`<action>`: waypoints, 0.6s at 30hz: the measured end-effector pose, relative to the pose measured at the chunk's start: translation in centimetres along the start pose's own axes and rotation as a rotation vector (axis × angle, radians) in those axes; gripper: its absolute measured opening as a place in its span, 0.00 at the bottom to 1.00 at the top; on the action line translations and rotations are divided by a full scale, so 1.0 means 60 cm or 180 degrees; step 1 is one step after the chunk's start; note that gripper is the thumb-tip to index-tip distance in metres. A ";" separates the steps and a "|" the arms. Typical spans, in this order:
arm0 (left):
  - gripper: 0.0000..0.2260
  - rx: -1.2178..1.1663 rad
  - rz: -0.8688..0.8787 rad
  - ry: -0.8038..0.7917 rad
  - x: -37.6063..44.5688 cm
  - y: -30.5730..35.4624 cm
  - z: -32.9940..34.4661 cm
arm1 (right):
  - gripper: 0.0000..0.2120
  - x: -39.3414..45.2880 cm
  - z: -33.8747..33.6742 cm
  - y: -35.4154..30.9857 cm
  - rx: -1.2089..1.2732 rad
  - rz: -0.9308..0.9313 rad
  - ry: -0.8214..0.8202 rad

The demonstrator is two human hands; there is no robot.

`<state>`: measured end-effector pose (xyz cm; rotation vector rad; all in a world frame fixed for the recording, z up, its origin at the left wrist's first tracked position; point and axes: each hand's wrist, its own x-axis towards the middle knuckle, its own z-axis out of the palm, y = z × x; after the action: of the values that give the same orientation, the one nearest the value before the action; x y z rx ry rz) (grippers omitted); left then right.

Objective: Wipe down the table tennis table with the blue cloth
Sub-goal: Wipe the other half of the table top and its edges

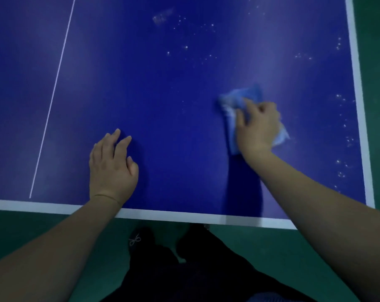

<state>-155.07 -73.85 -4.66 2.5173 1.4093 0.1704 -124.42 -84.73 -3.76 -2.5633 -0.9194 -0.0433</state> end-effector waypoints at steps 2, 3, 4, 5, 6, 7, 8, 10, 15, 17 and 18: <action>0.22 0.0025 -0.0031 -0.0030 0.000 0.002 -0.002 | 0.15 -0.011 -0.008 0.011 -0.0065 0.0870 0.0206; 0.22 0.0029 -0.0041 -0.0044 0.001 0.003 -0.002 | 0.15 -0.024 -0.005 -0.005 -0.0077 0.0864 0.0172; 0.23 0.0017 -0.0043 -0.0049 0.001 0.003 -0.003 | 0.15 -0.038 0.002 -0.031 -0.0008 0.0562 0.0040; 0.23 -0.0002 -0.0039 -0.0049 0.002 0.003 -0.004 | 0.14 -0.048 0.011 -0.061 0.0121 0.0025 -0.0160; 0.23 -0.0009 -0.0036 -0.0042 0.003 0.003 -0.004 | 0.13 -0.053 0.023 -0.091 0.0273 -0.0649 -0.0390; 0.23 0.0003 -0.0038 -0.0030 0.002 0.003 -0.004 | 0.13 -0.050 0.035 -0.118 0.0383 -0.1281 -0.0618; 0.23 0.0024 -0.0044 -0.0020 0.001 0.003 -0.004 | 0.13 -0.035 0.044 -0.141 0.0436 -0.1766 -0.0816; 0.23 0.0049 -0.0054 -0.0029 0.000 0.003 -0.004 | 0.14 0.019 0.060 -0.160 0.0286 -0.2027 -0.0935; 0.22 0.0077 -0.0088 -0.0138 0.003 0.003 -0.006 | 0.16 0.099 0.060 -0.094 -0.0127 0.0439 -0.0010; 0.23 0.0113 -0.0101 -0.0162 0.003 0.004 -0.008 | 0.16 0.045 0.058 -0.112 -0.0080 0.0503 -0.0004; 0.23 0.0115 -0.0095 -0.0164 0.003 0.005 -0.009 | 0.15 0.019 0.059 -0.131 0.0001 0.0193 -0.0121</action>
<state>-154.85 -73.72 -4.07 2.5090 1.4414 0.0747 -128.77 -77.19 -3.90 -2.5981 -0.8547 0.0231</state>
